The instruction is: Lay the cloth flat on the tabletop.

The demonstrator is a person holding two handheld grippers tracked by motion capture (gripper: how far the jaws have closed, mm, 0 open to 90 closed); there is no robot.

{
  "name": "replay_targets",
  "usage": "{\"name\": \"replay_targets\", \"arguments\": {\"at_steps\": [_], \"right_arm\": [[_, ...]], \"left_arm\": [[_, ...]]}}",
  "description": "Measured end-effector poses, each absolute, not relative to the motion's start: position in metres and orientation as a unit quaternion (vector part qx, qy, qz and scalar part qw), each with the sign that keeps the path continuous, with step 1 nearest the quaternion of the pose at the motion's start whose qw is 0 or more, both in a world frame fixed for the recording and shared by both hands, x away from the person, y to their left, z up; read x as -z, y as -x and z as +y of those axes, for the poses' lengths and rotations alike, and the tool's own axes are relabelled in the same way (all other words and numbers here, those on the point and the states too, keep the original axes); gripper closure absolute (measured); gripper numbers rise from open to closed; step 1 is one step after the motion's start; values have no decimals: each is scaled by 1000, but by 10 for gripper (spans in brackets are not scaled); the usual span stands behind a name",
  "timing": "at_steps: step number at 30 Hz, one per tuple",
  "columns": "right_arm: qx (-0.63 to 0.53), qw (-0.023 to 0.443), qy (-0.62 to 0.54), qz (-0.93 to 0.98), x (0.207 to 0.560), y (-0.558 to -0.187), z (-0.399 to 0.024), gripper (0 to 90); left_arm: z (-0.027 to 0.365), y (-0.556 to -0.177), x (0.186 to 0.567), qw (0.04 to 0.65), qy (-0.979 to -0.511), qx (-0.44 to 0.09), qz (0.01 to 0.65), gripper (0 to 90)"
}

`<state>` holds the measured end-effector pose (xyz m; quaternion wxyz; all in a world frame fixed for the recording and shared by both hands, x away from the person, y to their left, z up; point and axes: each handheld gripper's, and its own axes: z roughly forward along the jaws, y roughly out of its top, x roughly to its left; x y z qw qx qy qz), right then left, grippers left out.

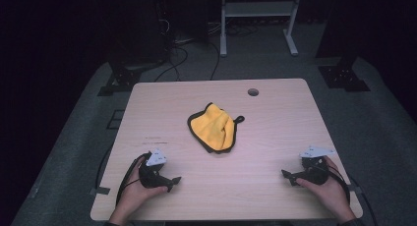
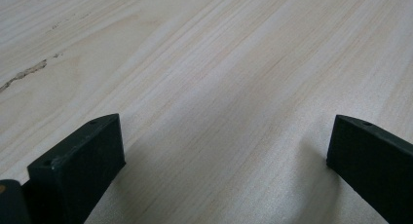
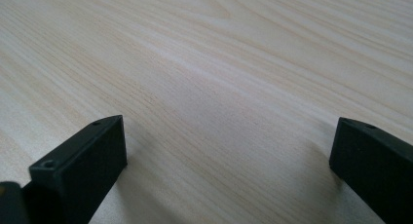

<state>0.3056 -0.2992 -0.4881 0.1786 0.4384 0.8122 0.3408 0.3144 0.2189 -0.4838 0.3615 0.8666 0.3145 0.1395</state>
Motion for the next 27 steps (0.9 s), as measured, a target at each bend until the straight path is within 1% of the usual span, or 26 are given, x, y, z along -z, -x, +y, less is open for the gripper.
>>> {"name": "replay_targets", "arguments": {"at_steps": [3,5,6,12,15,18,20,25,27], "right_arm": [[-341,179,-438,812,488,-306,-299,0],[-344,178,-437,812,488,-305,-300,12],[-346,179,-436,811,488,-304,-300,30],[-347,180,-434,812,488,-305,-301,37],[-347,180,-435,811,488,-305,-301,37],[-347,180,-435,811,488,-305,-301,37],[-347,180,-435,811,488,-305,-301,37],[-347,180,-436,811,488,-305,-300,37],[-347,180,-435,811,488,-305,-300,37]], "left_arm": [[219,-314,484,361,-866,-140,315,0],[221,-314,483,363,-864,-143,318,21],[223,-314,483,369,-861,-146,319,45],[229,-314,479,372,-856,-148,327,209],[228,-316,477,374,-855,-151,326,262],[227,-322,473,379,-851,-156,329,292],[225,-327,470,387,-846,-153,333,331],[220,-337,464,392,-843,-158,331,372],[214,-346,458,394,-843,-166,327,374]]}}
